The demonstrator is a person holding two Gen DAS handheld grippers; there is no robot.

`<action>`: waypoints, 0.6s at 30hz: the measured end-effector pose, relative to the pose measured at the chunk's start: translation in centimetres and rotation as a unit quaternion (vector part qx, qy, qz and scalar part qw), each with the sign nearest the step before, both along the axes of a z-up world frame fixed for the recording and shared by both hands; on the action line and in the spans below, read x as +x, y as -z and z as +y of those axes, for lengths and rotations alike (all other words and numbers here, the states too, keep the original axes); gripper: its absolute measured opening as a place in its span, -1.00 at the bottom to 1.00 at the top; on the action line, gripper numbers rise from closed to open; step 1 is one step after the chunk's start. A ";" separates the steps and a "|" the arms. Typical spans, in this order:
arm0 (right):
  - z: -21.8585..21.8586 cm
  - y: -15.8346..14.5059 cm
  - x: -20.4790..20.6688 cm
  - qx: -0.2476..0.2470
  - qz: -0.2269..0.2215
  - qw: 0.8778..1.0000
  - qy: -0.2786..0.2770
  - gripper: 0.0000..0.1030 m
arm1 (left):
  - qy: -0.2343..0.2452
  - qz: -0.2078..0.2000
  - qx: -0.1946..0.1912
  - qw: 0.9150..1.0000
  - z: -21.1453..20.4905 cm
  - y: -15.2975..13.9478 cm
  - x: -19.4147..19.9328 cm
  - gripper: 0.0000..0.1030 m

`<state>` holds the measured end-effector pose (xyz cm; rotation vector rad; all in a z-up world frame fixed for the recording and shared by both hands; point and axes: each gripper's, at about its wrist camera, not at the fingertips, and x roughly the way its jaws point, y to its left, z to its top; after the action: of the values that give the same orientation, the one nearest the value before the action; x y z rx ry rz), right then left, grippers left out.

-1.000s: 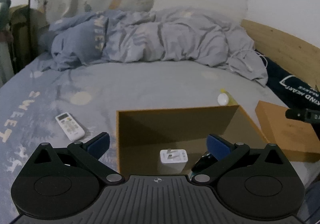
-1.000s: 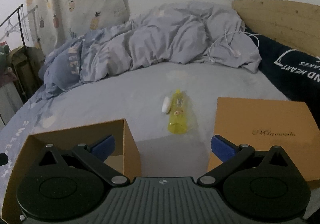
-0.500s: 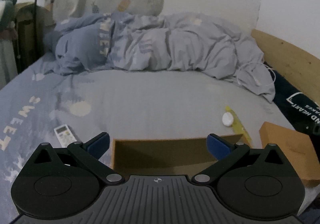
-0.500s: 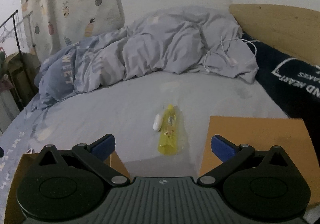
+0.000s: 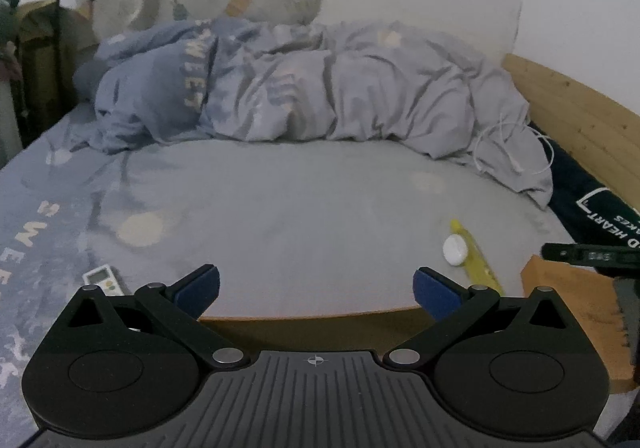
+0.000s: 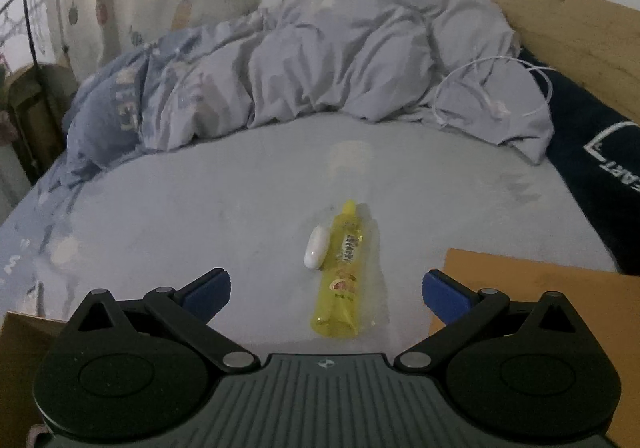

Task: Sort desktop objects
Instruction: 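Move the right tool toward the yellow bottle and close on it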

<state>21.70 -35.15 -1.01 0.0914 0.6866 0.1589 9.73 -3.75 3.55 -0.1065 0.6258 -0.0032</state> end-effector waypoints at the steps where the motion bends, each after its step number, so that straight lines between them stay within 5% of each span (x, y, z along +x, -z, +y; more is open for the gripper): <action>1: 0.1 0.6 0.6 -0.001 0.002 1.000 -0.002 1.00 | 0.000 0.002 -0.001 1.000 0.0 0.2 0.3 1.00; 7: 0.7 3.9 4.2 -0.019 0.025 0.999 -0.015 1.00 | 0.004 0.010 -0.002 1.000 0.0 1.3 2.3 1.00; 18: 1.2 5.8 9.7 -0.040 0.093 0.995 -0.012 1.00 | -0.003 0.030 -0.004 1.000 0.6 3.1 5.6 1.00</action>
<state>31.38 -33.96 -6.78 0.0215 0.8802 0.1474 15.34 -3.18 0.44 -0.1176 0.6860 0.0033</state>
